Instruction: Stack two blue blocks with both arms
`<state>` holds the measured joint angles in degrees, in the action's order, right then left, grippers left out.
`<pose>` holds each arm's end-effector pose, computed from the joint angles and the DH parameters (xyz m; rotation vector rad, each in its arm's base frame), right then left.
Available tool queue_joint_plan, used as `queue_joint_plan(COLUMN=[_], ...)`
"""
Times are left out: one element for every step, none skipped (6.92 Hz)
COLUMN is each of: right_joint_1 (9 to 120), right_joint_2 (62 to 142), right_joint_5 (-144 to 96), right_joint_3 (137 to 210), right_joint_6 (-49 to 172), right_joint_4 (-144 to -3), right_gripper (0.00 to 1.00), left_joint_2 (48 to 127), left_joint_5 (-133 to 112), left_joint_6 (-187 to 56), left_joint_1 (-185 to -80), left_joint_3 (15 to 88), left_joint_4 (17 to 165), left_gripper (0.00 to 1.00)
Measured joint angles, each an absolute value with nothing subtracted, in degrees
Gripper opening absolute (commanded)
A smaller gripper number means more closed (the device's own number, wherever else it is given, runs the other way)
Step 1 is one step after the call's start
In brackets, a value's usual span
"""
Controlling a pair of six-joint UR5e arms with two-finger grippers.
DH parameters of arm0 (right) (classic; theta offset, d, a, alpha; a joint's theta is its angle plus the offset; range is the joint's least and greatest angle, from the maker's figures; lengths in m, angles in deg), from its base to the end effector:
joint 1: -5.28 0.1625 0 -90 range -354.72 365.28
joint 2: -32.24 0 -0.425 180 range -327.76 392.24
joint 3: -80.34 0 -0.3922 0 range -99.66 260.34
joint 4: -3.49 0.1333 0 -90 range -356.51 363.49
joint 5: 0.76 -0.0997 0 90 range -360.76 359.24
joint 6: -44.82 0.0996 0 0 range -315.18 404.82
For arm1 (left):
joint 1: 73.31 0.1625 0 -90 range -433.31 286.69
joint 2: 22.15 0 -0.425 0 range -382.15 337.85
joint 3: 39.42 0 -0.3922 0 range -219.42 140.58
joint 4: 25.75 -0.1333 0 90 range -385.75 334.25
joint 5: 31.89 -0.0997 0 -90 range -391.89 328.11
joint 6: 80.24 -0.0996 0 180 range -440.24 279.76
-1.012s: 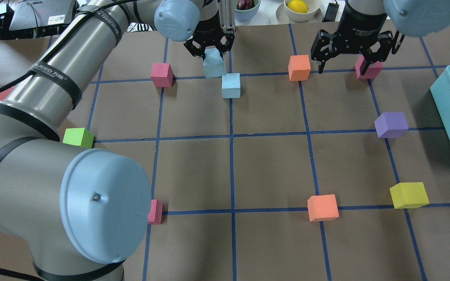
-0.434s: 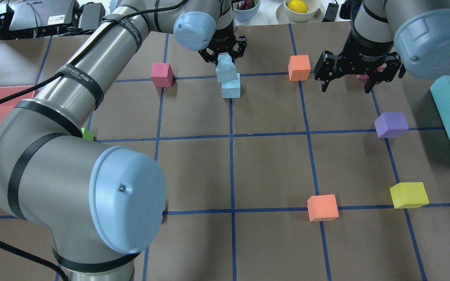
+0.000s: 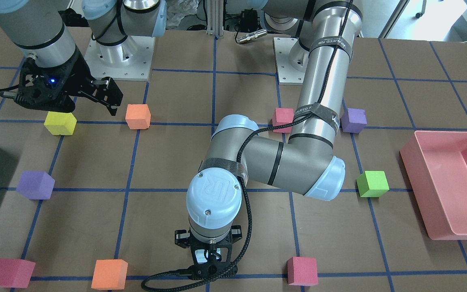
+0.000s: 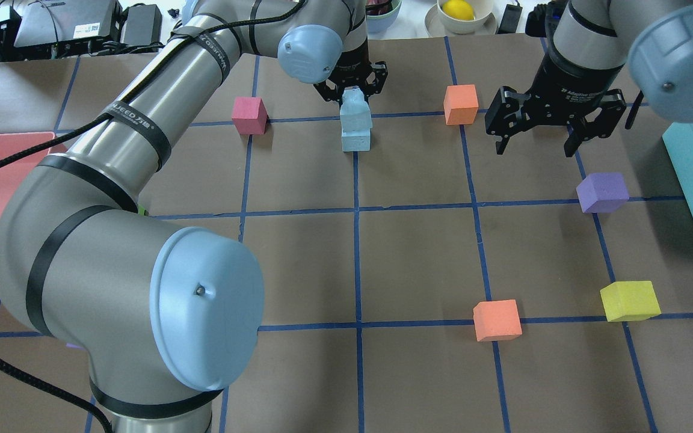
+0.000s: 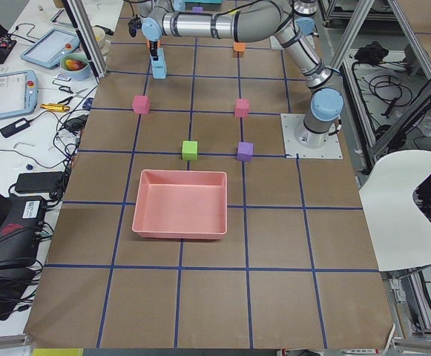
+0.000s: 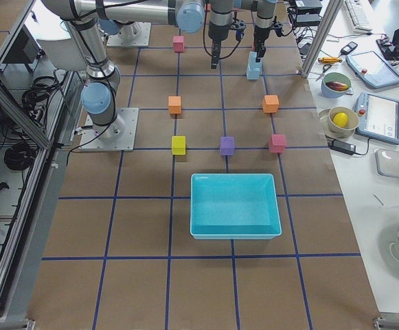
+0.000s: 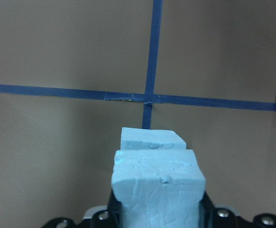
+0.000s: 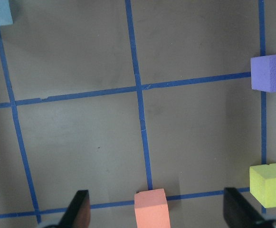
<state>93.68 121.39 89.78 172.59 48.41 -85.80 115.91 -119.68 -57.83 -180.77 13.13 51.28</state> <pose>0.1186 -0.4943 0.4602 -0.1412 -3.1261 -0.1038 -0.3725 -0.7271 0.2790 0.1323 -3.0882 0.0395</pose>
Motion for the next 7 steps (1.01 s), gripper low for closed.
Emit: queue_joint_plan(right_joint_1=[93.7,93.8,93.9,93.9,93.9,94.0,94.0], right_joint_2=[121.6,121.7,121.8,121.9,122.0,122.0,122.1], right_joint_5=[91.8,93.8,94.3,93.6,92.0,91.1,90.8], right_joint_3=[172.5,172.4,172.3,172.3,172.4,172.4,172.5], right_joint_6=[47.8,47.5,47.4,47.4,47.3,47.2,46.5], right_joint_4=[-84.9,-84.5,-84.2,-84.1,-84.1,-84.1,-84.1], right_gripper=[1.0,1.0,1.0,1.0,1.0,1.0,1.0], left_joint_2=[116.3,116.5,116.7,117.0,117.1,117.2,117.3], left_joint_5=[-119.7,-119.7,-119.7,-119.8,-119.8,-119.8,-119.8], left_joint_6=[-57.8,-57.7,-57.6,-57.5,-57.4,-57.3,-57.3], left_joint_1=[-180.8,-180.8,-180.8,-180.8,-180.8,-180.8,-180.8], left_joint_3=[13.0,13.0,13.0,13.0,13.0,12.9,12.9], left_joint_4=[51.3,51.3,51.3,51.3,51.3,51.0,50.1], left_gripper=[0.13,0.21,0.37,0.55,0.66,0.82,1.0])
